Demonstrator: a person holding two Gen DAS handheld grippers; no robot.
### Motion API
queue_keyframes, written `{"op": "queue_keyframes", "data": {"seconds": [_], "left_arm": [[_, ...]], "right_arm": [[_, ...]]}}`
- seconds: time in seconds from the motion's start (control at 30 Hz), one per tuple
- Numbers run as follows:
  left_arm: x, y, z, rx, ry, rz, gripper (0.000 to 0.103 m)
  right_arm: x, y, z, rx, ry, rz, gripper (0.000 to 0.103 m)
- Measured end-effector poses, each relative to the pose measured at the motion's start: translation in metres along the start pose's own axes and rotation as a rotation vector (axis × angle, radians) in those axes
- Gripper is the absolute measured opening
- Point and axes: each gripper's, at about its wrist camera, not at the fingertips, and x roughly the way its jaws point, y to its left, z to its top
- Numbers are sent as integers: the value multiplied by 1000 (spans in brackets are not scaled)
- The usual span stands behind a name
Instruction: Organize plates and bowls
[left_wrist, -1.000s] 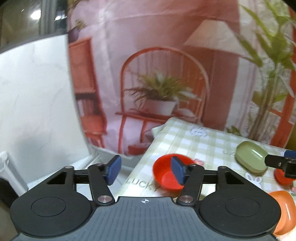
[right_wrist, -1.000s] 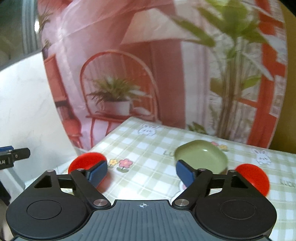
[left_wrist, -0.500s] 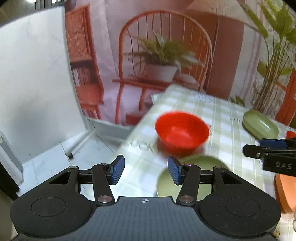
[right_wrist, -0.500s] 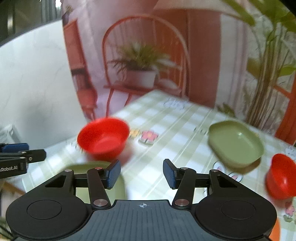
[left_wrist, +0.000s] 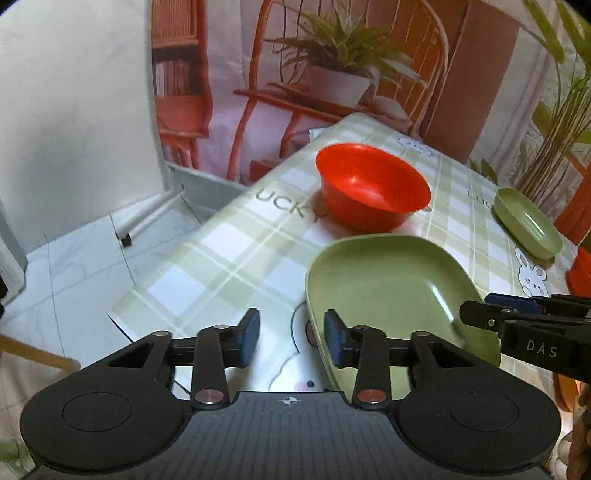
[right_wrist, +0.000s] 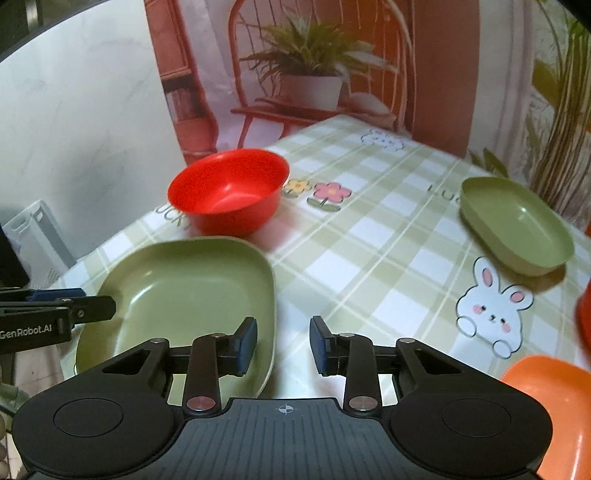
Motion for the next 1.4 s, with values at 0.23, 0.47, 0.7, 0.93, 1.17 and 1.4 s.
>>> {"op": "queue_keyframes", "data": {"seconds": [0.23, 0.47, 0.7, 0.93, 1.17, 1.4], "left_arm": [[-2, -9, -4, 32, -5, -14, 18], [-4, -11, -7, 26, -12, -24, 8], [-8, -16, 1, 47, -15, -24, 8], [-12, -37, 19, 98, -50, -62, 8], [-18, -79, 36, 187, -105, -116, 8], [-23, -119, 43, 224, -127, -189, 8]], "right_arm": [[-2, 1, -4, 7, 3, 25, 6], [-7, 1, -7, 21, 6, 46, 5], [-20, -4, -5, 55, -14, 45, 5], [-39, -25, 1, 125, -51, 11, 5], [-66, -60, 3, 199, -115, -42, 5], [-94, -99, 3, 246, -172, -101, 5]]}}
